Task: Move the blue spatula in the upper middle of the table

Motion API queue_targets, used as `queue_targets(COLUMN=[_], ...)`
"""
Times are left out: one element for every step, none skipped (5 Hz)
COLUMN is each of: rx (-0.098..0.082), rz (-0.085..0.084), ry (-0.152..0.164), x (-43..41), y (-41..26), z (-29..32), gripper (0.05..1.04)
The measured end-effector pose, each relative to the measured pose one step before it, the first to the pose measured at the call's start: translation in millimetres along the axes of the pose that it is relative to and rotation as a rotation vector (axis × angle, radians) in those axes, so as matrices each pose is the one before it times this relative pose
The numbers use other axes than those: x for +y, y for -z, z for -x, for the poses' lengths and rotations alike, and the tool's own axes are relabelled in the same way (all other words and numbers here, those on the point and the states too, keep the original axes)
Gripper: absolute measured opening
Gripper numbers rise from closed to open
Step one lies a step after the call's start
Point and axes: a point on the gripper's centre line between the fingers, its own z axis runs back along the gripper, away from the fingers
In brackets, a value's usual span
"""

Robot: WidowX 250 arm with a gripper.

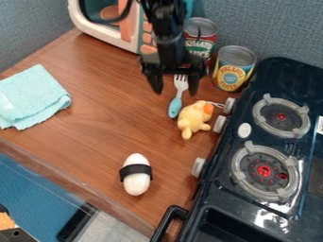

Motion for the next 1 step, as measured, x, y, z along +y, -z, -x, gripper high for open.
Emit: queue_targets(rx=[0.0063], rz=[0.0325], ry=[-0.0192], x=[14.80], y=[-10.93], z=[-2.54], gripper=[1.000])
